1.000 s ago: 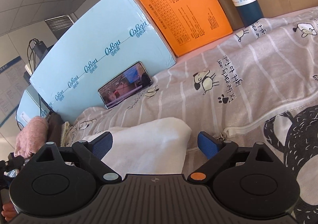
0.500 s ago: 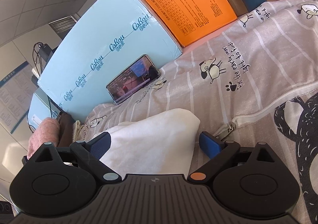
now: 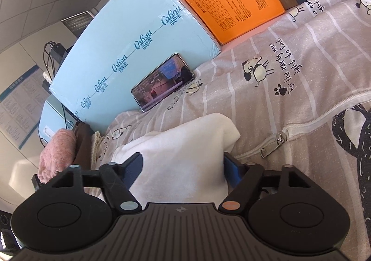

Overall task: Fold clothes
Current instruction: 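Lift the shirt with the left gripper while the right gripper pinches its corner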

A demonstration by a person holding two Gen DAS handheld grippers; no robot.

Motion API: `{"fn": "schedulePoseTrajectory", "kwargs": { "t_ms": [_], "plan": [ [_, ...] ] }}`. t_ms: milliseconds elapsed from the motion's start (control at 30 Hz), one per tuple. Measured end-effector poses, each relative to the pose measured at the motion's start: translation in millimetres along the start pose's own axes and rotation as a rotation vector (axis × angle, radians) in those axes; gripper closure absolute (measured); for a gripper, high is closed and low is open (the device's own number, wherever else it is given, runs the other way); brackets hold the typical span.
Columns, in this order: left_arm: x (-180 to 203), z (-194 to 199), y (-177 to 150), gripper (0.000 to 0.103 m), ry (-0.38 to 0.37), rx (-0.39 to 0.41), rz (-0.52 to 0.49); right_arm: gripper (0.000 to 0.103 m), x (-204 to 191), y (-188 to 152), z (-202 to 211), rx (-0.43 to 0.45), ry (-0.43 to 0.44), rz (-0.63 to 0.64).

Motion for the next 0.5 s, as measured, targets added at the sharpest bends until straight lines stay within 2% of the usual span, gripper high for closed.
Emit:
{"fn": "schedulePoseTrajectory", "kwargs": {
  "t_ms": [33,67,133,167,267,500],
  "plan": [
    [-0.8,-2.3,-0.8,0.056,0.041,0.012,-0.023,0.055,-1.3,0.4,1.0,0.009,0.001,0.009],
    [-1.0,-3.1,-0.8,0.073,0.070,0.027,-0.045,0.065,-2.7,0.9,2.1,0.018,0.002,0.017],
    [-0.1,-1.8,0.6,0.082,0.102,0.062,-0.089,0.075,-5.4,1.8,4.1,0.036,0.004,0.035],
    [1.0,-0.5,1.9,0.086,0.111,0.079,-0.110,0.080,-6.7,2.2,5.2,0.045,0.005,0.043],
    [14.1,4.9,6.9,0.090,0.142,0.138,-0.218,0.085,-11.7,3.7,8.7,0.074,0.009,0.072],
    [67.5,7.6,21.7,0.092,0.199,0.292,-0.528,0.088,-49.5,20.1,34.2,0.194,0.038,0.209]
  ]
}}
Point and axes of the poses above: each gripper's, at about its wrist camera, not at the fingertips, and z roughly against the way its jaws point, x to its right, y to its top, the point moved 7 cm from there along -z, roughly the way its jaws point, and after that the axes turned 9 degrees about y, right-handed, at the moved point
